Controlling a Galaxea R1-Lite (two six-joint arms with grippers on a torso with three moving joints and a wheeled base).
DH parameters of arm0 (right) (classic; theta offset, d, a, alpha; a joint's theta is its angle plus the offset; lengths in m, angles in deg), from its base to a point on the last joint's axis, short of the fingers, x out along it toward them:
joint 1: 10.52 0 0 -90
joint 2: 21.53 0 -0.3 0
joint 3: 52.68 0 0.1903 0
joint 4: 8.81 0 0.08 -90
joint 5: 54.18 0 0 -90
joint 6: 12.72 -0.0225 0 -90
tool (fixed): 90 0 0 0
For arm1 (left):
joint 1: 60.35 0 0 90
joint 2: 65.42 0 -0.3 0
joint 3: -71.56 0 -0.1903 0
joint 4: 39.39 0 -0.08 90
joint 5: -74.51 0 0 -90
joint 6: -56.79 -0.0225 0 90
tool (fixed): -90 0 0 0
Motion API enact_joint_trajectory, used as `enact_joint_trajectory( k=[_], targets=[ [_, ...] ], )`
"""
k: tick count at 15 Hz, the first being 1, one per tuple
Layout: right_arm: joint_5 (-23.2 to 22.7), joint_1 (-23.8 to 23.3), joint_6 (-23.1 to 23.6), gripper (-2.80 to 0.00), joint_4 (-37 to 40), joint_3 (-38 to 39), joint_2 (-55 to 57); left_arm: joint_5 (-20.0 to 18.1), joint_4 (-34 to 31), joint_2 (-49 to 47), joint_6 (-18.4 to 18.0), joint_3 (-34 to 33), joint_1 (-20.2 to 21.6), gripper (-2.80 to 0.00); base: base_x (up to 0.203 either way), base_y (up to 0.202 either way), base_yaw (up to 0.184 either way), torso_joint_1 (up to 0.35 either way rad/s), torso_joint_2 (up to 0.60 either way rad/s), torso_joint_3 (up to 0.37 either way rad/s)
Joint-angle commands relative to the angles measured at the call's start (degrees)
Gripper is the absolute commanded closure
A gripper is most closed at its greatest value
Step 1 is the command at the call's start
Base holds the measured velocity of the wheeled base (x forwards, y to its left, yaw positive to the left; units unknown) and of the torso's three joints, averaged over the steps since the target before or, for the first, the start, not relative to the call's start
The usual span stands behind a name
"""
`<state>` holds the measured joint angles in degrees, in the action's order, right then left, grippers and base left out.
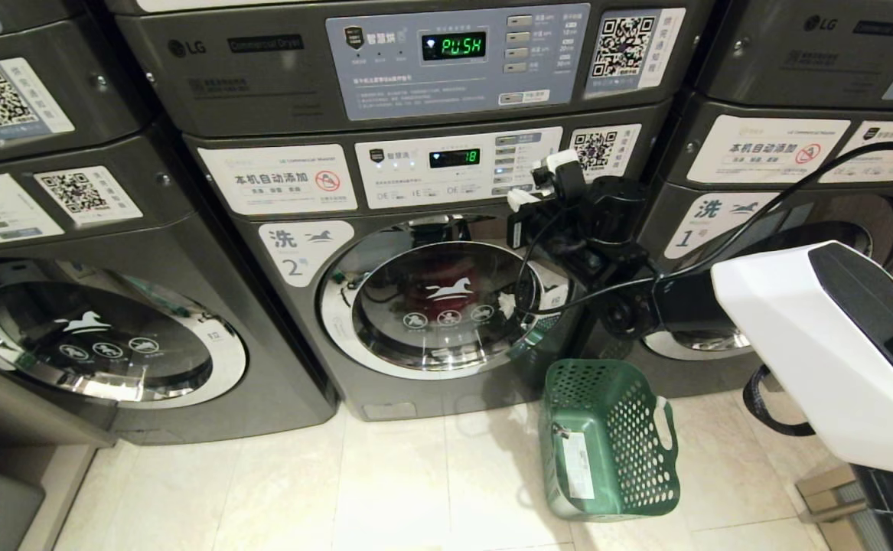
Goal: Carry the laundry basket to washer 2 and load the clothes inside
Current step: Press the washing machine switch
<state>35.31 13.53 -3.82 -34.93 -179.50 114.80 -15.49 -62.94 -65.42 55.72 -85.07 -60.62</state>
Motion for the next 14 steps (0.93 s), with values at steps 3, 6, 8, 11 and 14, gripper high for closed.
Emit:
enact_joint_trajectory(
  k=[3, 6, 8, 11, 14],
  targets=[
    [-0.02, -0.04, 0.08, 0.0, 0.17, -3.43, 1.23, 0.0, 0.01, 0.0, 0.0, -0.09, 0.01, 0.0, 0.0, 0.0, 0.0, 0.0, 0.0, 0.0],
    [0.06, 0.03, 0.15, 0.0, 2.88, -6.06, 2.09, 0.0, 0.01, 0.0, 0.02, -0.09, -0.04, 0.0, 0.0, 0.0, 0.0, 0.0, 0.0, 0.0],
    [0.07, 0.03, 0.24, 0.0, 2.91, -5.97, 2.27, 0.0, 0.01, 0.0, 0.02, -0.09, -0.01, 0.0, 0.0, 0.0, 0.0, 0.0, 0.0, 0.0],
    [1.13, 0.03, 0.33, 0.0, 2.91, -5.97, 2.48, 0.0, 0.01, 0.0, 0.02, -0.09, 0.0, 0.0, 0.0, 0.0, 0.0, 0.0, 0.0, 0.0],
    [1.08, 0.35, 0.28, 0.0, 2.91, -5.79, 2.43, 0.0, 0.01, 0.0, 0.11, -0.09, -0.08, 0.0, 0.0, 0.0, 0.0, 0.0, 0.0, 0.0]
  ],
)
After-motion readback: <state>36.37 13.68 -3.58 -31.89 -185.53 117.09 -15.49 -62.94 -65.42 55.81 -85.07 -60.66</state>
